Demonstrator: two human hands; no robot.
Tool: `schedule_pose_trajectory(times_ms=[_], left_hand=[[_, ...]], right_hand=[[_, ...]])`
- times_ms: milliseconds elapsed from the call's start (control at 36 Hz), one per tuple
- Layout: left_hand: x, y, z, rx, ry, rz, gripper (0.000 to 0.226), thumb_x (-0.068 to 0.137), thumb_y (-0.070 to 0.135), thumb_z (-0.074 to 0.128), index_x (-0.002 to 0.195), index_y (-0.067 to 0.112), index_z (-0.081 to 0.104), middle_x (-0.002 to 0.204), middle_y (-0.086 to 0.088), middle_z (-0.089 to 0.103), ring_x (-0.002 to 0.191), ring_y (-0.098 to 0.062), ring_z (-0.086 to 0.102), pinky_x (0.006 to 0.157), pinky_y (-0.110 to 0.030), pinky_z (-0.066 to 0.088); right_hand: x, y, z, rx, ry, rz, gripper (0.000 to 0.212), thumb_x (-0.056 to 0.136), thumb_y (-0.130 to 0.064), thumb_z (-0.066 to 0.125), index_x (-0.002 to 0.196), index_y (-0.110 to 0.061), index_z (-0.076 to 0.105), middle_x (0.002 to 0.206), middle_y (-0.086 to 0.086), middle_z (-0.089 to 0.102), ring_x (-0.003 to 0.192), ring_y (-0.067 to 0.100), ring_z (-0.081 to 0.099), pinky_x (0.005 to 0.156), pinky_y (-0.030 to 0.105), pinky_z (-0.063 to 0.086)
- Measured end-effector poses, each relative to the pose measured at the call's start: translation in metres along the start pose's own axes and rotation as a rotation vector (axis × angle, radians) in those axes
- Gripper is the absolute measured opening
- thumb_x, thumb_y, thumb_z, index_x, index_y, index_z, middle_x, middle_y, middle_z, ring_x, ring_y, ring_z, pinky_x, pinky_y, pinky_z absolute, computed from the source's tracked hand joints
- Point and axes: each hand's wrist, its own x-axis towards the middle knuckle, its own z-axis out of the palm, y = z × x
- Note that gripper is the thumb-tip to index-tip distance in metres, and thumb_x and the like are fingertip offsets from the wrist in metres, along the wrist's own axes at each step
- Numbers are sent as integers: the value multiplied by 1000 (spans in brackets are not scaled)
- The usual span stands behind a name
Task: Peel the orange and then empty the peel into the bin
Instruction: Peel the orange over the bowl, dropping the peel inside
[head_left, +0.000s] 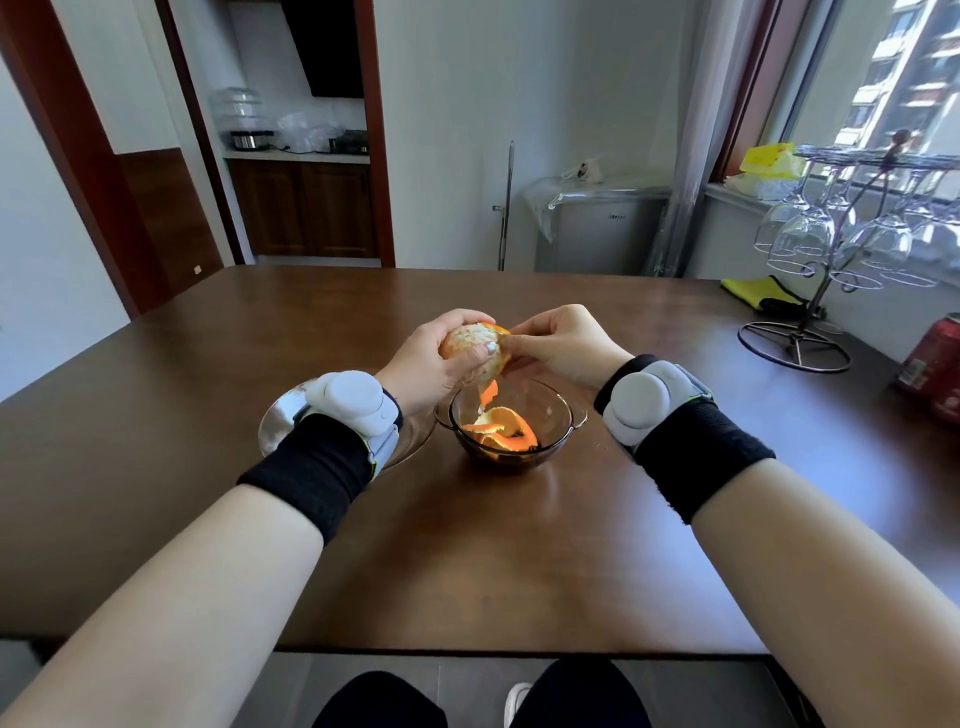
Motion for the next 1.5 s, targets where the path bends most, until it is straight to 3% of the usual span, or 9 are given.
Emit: schedule_pose_trajectory(times_ms=[361, 528, 611, 722, 889, 1000, 1167, 1306, 1500], left_hand=[[3, 7, -7, -421, -14, -178, 50, 66, 50, 65, 109, 24, 66, 108, -8, 67, 98, -20, 66, 72, -26, 56], [2, 7, -7, -584, -2, -291, 37, 80, 43, 57, 111, 24, 64, 107, -4, 69, 95, -18, 66, 66, -27, 57], [1, 10, -7, -432, 61, -287, 34, 88, 44, 61, 115, 22, 60, 111, -4, 65, 105, -21, 62, 70, -24, 55], [1, 11, -6, -102, 96, -143, 63, 70, 47, 79, 121, 23, 53, 114, 2, 58, 103, -11, 59, 75, -17, 52], [1, 10, 3, 314, 166, -9, 63, 60, 35, 89, 114, 22, 59, 111, 2, 61, 101, -14, 58, 86, -27, 50], [1, 12, 2, 264, 169, 3, 58, 64, 31, 87, 116, 21, 63, 104, 8, 64, 95, -8, 59, 80, -13, 47], [0, 9, -4, 123, 126, -20, 50, 69, 24, 85, 115, 22, 66, 106, 9, 67, 99, -4, 62, 88, -21, 50], [-3, 13, -11, -44, 49, -60, 45, 68, 14, 84, 109, 24, 67, 102, 12, 67, 92, 0, 64, 83, -17, 51], [-6, 13, -16, -528, -59, -167, 55, 48, 29, 89, 100, 21, 75, 96, -2, 75, 90, -18, 71, 68, -27, 57]], right_hand=[[1, -8, -2, 56, -35, -82, 15, 93, 0, 53, 100, 7, 63, 73, 8, 66, 54, 7, 68, 54, 17, 55], [3, -6, -2, 263, -99, -27, 13, 94, -1, 50, 89, 2, 62, 77, 13, 67, 65, 16, 70, 65, 30, 61], [2, -4, -2, 267, -49, -11, 13, 93, -2, 52, 92, 4, 64, 71, 7, 71, 64, 15, 71, 60, 27, 59], [1, -5, 0, 165, 28, -27, 18, 93, -1, 53, 102, 11, 62, 76, 13, 66, 55, 11, 68, 54, 22, 57], [7, -6, 5, -109, 95, -61, 16, 92, -5, 55, 100, 5, 65, 72, 6, 65, 47, 7, 65, 52, 21, 57], [11, -3, 3, -159, 126, -73, 14, 93, -6, 54, 100, 1, 64, 72, 4, 64, 46, 4, 64, 51, 20, 57], [12, -2, 0, -147, 71, -57, 16, 95, -8, 52, 101, 1, 63, 75, 5, 63, 57, 12, 64, 59, 19, 57], [9, 3, -5, 92, -69, 4, 17, 97, -8, 47, 91, -1, 62, 89, 16, 63, 88, 32, 61, 90, 44, 53], [2, 7, -10, 479, -232, 23, 21, 98, -5, 39, 100, 3, 58, 90, 14, 61, 79, 20, 63, 73, 29, 59]])
